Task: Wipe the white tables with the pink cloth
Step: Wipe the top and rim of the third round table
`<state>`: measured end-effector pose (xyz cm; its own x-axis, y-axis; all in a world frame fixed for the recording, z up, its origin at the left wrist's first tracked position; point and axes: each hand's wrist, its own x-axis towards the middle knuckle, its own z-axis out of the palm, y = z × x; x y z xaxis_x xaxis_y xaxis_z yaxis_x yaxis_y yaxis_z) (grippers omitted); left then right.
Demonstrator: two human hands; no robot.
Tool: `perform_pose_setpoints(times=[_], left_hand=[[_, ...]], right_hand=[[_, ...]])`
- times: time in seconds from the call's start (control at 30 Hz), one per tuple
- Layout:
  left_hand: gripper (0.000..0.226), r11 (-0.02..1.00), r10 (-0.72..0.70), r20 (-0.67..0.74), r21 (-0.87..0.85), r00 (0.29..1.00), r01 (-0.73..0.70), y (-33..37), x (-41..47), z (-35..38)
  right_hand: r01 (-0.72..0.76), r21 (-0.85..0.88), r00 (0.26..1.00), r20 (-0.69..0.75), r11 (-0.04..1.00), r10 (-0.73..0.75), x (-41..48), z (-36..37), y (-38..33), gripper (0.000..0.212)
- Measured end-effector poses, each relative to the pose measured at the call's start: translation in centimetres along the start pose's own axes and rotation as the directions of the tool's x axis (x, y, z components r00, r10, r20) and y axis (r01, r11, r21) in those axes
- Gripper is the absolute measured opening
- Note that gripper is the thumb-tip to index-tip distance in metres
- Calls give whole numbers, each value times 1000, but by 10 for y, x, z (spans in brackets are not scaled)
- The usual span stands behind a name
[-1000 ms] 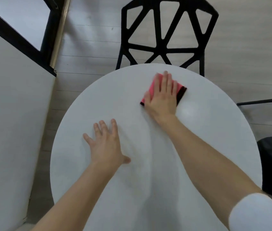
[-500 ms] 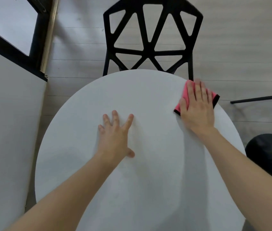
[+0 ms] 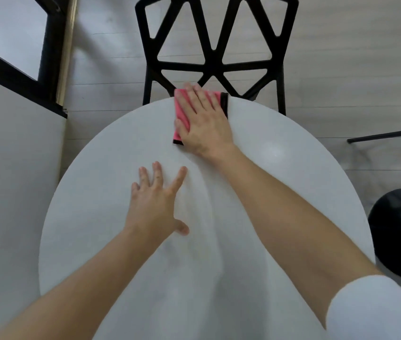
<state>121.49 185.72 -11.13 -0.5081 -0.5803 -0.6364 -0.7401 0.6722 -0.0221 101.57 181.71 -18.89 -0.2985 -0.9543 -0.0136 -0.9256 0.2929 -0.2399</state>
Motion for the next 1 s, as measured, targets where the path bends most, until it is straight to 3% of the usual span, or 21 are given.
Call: perform_pose_setpoints(times=[0.17,0.3,0.37,0.5,0.6,0.67,0.77,0.9,1.0], left_hand=[[154,1000,-4,-7,-10,1000,3,2,-4,-4],[154,1000,-10,-23,5,1000,10,3,-4,-5],[154,1000,-9,-22,1,1000,9,3,-3,-5],[153,1000,-6,-35,1,999,6,2,-2,-2],[154,1000,-2,-54,5,999,2,2,-2,0],[155,1000,-1,-61,7,998,2,2,-3,1],[154,1000,-3,-66,-9,998,2,2,-4,0],[154,1000,7,-71,24,997,-5,3,-4,-2],[155,1000,8,-72,25,997,-7,2,-5,0]], right_hand=[[-298,-42,952,-89,954,293,-124,-31,116,71],[-557,-72,824,-172,827,540,-138,-24,110,74],[-513,-29,847,-182,858,500,-103,-14,75,77],[-183,7,981,-61,983,183,-15,6,-18,80],[-67,4,998,-6,998,67,11,7,-49,79],[-22,-11,1000,-7,1000,22,3,5,-29,77],[-147,4,984,-98,989,147,-43,-4,31,74],[-423,-21,894,-172,906,414,-172,-22,112,71],[-550,-48,828,-160,834,537,-269,-30,129,72]])
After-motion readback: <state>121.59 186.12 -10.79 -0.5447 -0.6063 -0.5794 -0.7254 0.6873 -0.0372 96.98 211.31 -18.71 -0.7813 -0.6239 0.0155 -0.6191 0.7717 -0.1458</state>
